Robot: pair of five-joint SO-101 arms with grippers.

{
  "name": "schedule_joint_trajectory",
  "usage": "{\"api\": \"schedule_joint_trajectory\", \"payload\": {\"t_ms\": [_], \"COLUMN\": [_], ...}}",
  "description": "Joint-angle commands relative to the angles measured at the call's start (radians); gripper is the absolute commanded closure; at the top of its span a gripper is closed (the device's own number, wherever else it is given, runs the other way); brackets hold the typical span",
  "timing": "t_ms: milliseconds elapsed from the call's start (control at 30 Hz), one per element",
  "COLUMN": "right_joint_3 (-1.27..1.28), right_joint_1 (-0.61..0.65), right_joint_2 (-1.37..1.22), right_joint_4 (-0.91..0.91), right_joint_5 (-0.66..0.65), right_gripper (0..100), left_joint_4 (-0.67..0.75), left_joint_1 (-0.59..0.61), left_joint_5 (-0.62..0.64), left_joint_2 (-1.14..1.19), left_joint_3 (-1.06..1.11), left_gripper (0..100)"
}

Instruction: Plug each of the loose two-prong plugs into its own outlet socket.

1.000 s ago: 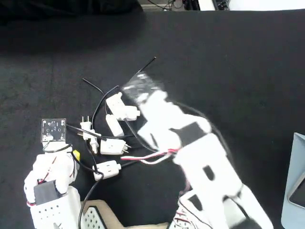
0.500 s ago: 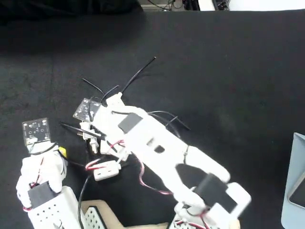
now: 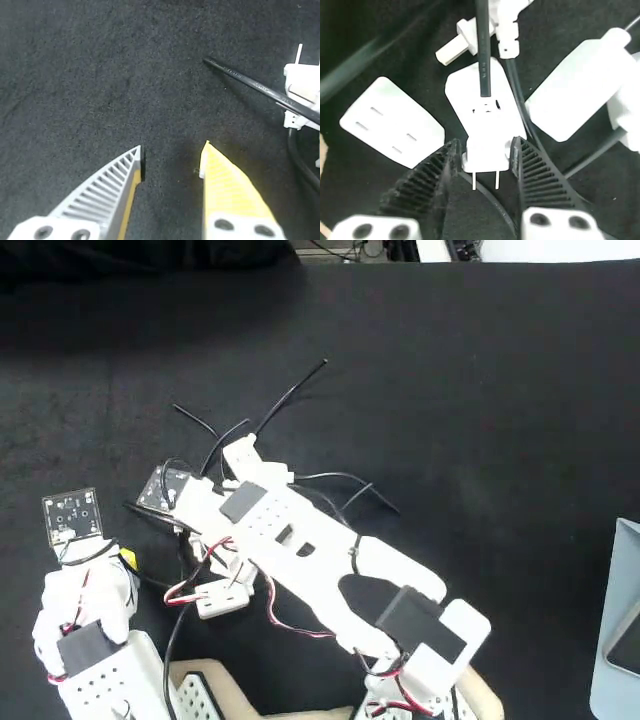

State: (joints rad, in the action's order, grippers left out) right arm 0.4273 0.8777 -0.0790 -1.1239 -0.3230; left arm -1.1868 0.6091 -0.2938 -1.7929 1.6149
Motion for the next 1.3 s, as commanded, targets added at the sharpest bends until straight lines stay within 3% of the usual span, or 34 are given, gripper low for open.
{"api": "schedule_joint_trajectory", "payload": {"t_ms": [0,67,400,767,1000,1133,1267], "right_joint_3": [-0.044,-0.050,-0.136,-0.142,-0.002,0.125,0.163], "right_joint_1": [0.009,0.009,-0.143,-0.663,-0.976,-1.013,-0.990], "right_joint_2": [-0.008,-0.010,0.206,0.441,0.386,0.337,0.266], "right_joint_4": [0.026,0.026,-0.210,-0.361,-0.181,-0.008,0.041], "right_joint_5": [0.009,0.003,0.000,-0.037,-0.107,-0.120,-0.123], "right_gripper": [91.0,98.7,98.7,98.7,98.7,98.6,96.7], "left_joint_4": [0.020,0.020,0.020,0.020,0.020,0.020,0.020], "left_joint_1": [0.004,0.004,0.004,0.002,0.002,0.002,0.002], "left_joint_5": [-0.002,-0.002,-0.002,-0.002,-0.002,-0.002,-0.002], "left_joint_2": [-0.002,-0.002,-0.002,-0.002,-0.002,-0.002,-0.002], "left_joint_3": [-0.018,-0.018,-0.015,-0.015,-0.015,-0.015,-0.015], "left_gripper": [80,80,80,80,80,80,80]}}
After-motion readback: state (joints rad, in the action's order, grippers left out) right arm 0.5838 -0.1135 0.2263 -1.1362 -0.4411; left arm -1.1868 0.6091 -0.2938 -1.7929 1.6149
